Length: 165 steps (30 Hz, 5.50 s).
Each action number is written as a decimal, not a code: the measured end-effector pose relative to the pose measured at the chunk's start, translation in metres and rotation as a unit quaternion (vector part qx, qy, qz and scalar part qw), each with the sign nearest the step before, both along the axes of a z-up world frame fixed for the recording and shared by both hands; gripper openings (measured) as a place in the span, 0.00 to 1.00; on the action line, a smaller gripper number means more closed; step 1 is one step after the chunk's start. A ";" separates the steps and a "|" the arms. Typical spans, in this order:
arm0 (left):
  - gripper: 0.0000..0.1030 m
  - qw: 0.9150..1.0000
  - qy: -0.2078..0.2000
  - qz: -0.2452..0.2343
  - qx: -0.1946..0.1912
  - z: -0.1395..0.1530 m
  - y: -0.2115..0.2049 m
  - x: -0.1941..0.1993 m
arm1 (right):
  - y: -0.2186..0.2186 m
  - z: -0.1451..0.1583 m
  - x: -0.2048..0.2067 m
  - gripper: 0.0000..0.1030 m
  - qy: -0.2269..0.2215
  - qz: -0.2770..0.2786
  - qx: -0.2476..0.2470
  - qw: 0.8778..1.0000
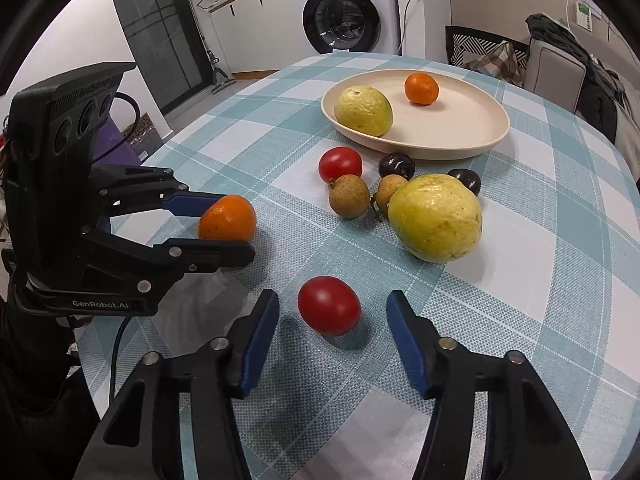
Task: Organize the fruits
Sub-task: 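Grasp the second tangerine with the left tool while the right tool grasps a red tomato, then carry tangerine and tomato onto the plate and open both tools, then close the right tool around the large yellow-green guava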
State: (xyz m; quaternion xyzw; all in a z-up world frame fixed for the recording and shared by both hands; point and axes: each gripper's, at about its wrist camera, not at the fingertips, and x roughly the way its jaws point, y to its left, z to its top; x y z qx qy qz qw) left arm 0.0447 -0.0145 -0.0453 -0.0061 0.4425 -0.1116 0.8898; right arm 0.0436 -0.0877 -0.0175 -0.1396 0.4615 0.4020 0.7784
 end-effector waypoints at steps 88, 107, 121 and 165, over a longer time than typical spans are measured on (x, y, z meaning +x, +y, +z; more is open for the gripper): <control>0.36 0.988 -0.083 0.130 0.002 0.015 0.073 0.159 | -0.006 0.027 0.134 0.30 -0.061 -0.127 0.097 0.985; 0.36 0.989 -0.077 0.123 0.010 0.004 0.069 0.169 | 0.003 0.016 0.140 0.30 -0.048 -0.121 0.090 0.987; 0.36 0.991 -0.072 0.110 0.008 0.003 0.064 0.166 | -0.008 0.018 0.140 0.42 -0.062 -0.154 0.090 0.982; 0.99 0.991 -0.076 0.110 0.003 0.021 0.024 0.058 | -0.031 0.008 0.063 1.00 -0.018 -0.153 0.043 0.987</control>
